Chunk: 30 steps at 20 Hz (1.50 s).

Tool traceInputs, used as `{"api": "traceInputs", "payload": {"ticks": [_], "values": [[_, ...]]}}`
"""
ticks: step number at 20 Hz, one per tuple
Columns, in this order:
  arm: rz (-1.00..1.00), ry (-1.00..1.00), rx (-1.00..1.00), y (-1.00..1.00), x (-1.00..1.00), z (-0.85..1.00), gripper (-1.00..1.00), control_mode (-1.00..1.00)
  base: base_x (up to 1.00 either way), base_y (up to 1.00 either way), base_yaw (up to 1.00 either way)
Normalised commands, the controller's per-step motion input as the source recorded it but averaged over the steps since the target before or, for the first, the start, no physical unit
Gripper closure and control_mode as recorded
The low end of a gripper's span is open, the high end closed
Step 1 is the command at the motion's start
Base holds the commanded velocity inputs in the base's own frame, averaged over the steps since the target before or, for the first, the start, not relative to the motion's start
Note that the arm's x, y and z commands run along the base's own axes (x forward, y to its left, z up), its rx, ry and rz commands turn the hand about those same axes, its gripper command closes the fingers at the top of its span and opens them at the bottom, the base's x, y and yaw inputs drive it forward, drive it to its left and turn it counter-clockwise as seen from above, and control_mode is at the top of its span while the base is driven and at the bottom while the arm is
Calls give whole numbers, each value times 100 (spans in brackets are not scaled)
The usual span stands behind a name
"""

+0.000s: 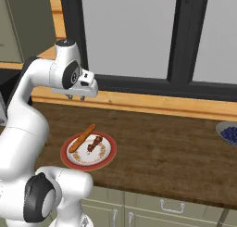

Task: Pick up the kebab skewer and baguette bread, and place them inside the toaster oven. Close the toaster oven door and start by setting the timer.

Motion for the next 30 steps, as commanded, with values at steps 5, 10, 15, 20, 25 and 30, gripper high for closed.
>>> {"api": "traceInputs", "payload": {"ticks": [5,10,15,20,25,30], "values": [[0,0,0,0,0,0,-100,100,-2,2,0],[0,0,0,0,0,0,-100,100,-42,69,-1],[0,0,0,0,0,0,-100,100,-18,94,0],[0,0,0,0,0,0,-100,100,24,53,-1],[0,0,0,0,0,0,-100,100,53,34,-5],[0,0,0,0,0,0,-100,100,28,37,-1]]}}
